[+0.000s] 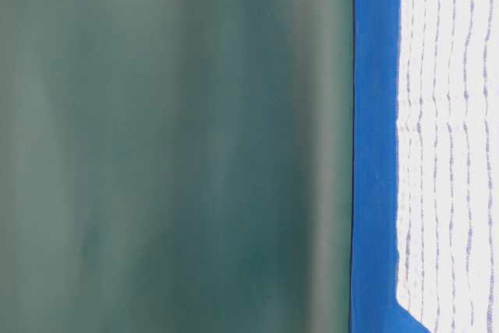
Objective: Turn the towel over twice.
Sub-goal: 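Move both grippers to the towel's far corners and pinch them closed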
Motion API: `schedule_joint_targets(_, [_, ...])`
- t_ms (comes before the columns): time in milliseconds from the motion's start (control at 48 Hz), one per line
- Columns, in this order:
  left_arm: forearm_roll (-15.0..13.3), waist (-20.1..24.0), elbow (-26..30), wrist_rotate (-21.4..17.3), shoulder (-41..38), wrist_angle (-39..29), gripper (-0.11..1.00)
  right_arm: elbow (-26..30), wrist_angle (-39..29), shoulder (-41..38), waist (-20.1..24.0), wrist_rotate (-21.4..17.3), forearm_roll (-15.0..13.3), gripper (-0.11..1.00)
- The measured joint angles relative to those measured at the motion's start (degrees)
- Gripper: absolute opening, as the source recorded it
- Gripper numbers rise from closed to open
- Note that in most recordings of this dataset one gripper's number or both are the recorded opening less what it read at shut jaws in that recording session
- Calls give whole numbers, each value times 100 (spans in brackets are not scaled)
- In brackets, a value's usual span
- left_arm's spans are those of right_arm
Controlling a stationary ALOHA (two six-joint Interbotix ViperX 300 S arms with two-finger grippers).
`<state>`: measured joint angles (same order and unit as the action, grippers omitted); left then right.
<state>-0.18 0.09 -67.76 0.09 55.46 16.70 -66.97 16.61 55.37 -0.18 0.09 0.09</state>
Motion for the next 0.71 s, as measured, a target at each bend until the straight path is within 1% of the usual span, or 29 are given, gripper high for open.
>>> schedule_joint_targets(125, [-35, 9, 0, -167, -70, 53, 0, 18, -176, -105, 0, 9, 0, 0])
schedule_joint_targets(292, [-44, 167, 26, -325, -246, 264, 0, 123, -483, -237, -229, 9, 0, 0])
schedule_joint_targets(437, [-62, 589, 26, -299, -668, 475, 0, 132, -563, -360, -615, -35, 0, 0])
schedule_joint_targets(625, [-70, 1160, 88, -290, -1389, 668, 1, 132, -686, -659, -1318, -44, 35, 0])
schedule_joint_targets(708, [-79, 1318, 141, -299, -1767, 765, 2, 123, -791, -870, -1608, -53, 62, 1])
